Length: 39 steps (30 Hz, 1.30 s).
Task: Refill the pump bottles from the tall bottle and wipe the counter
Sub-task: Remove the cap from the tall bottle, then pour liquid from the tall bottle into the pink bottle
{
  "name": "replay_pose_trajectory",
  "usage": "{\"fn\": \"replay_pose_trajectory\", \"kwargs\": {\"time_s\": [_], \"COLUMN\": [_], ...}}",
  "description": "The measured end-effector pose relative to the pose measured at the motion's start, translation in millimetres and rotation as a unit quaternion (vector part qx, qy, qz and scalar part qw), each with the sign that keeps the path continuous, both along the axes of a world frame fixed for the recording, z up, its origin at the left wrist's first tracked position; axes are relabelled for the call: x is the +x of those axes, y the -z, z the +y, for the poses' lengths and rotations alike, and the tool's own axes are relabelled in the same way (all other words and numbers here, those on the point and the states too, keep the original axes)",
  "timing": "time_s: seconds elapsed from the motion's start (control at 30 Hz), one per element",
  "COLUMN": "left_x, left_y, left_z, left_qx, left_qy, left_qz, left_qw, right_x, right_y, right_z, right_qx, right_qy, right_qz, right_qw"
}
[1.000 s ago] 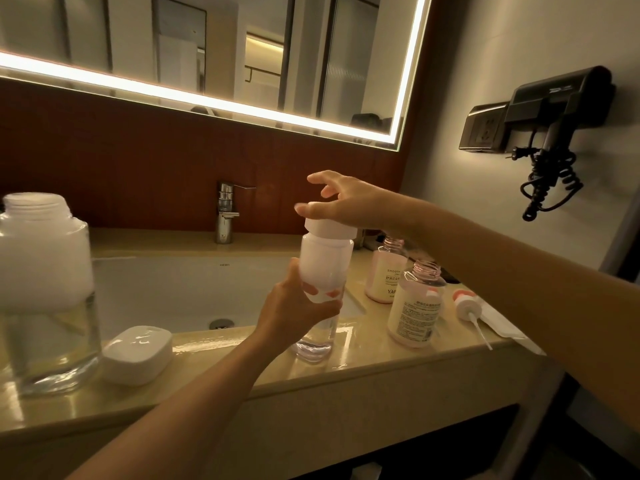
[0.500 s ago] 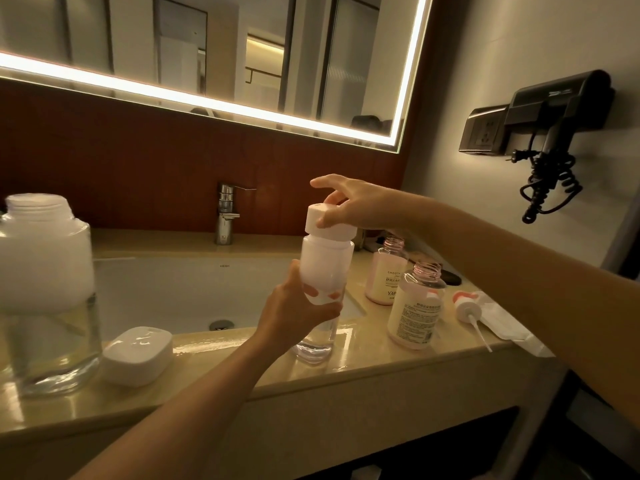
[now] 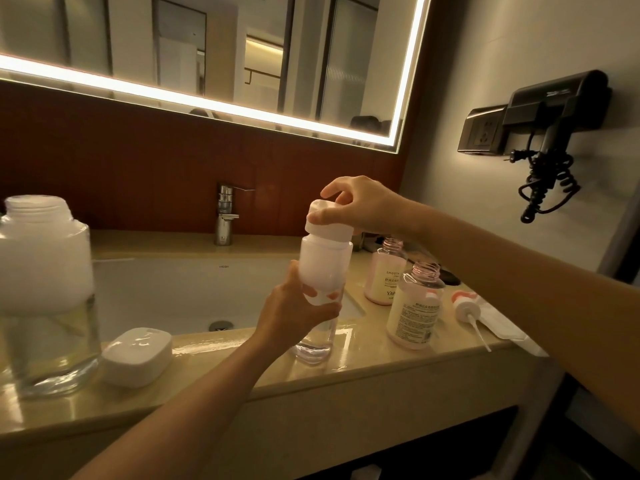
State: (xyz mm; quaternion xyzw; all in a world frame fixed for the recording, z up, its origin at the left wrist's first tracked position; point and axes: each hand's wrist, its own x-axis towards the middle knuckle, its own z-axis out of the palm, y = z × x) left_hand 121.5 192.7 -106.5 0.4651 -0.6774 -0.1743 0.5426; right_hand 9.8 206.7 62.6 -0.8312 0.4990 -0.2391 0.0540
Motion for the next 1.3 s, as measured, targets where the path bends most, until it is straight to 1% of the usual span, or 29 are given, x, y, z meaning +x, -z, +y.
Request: {"fn": "replay_pose_trajectory", "kwargs": {"time_s": [0.13,0.23,0.33,0.47,0.7,0.8,0.93,1.0,1.2,1.27,1.3], "left_x": [0,2,8,12,15,14,14,13,9,9,8], "left_y": [0,1,2,0,-1,0,0,1,4,4,4], "left_z": [-2,-4,-5,-5,-2,-3,-5,-5,-3,-2,-1], "left_qx": [-0.001,-0.010,-0.019,-0.021,-0.021,-0.021,-0.022,-0.024,-0.022,-0.019,-0.019], "left_qy": [0.000,-0.013,-0.037,-0.045,-0.048,-0.050,-0.058,-0.061,-0.073,-0.078,-0.080], "left_qz": [-0.005,-0.007,-0.004,-0.006,-0.009,-0.008,-0.009,-0.008,0.009,0.011,0.012], "left_qw": [1.000,1.000,0.999,0.999,0.999,0.998,0.998,0.998,0.997,0.997,0.997], "right_x": [-10,-23,-39,-45,-33,-30,-30,-33,-42,-47,-51], "right_y": [8,17,33,71,151,173,177,178,189,191,191], "right_z": [-2,-6,-11,-12,-22,-24,-24,-20,1,6,9], "right_qx": [-0.047,-0.091,-0.089,-0.033,0.054,0.062,0.051,0.035,-0.072,-0.125,-0.159], "right_qy": [0.024,0.080,0.129,0.175,0.203,0.195,0.193,0.189,0.146,0.152,0.165], "right_qz": [-0.099,-0.164,-0.200,-0.157,-0.043,-0.021,-0.002,-0.014,-0.082,-0.135,-0.169], "right_qw": [0.994,0.979,0.967,0.971,0.977,0.979,0.980,0.981,0.983,0.971,0.959]}}
